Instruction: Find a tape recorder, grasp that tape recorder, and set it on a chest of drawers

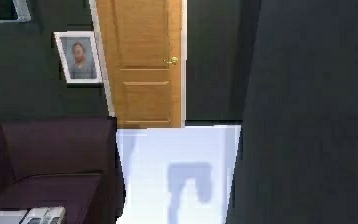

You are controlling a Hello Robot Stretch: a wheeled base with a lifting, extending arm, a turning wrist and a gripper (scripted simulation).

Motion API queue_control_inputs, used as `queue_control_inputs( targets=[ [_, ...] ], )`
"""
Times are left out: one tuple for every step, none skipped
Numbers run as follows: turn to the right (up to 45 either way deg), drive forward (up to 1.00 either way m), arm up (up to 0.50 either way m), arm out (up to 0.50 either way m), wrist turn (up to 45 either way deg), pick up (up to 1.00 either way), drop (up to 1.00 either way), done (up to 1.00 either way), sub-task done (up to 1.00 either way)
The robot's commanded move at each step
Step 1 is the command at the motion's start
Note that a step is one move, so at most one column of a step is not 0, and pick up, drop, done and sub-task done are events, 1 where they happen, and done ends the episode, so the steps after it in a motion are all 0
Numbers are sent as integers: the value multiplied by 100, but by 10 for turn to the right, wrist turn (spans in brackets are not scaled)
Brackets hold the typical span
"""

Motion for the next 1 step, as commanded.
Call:
queue_control_inputs(
  targets=[
    [-450, 0, 0, 0, 0, 0, 0, 0, 0]
  ],
)
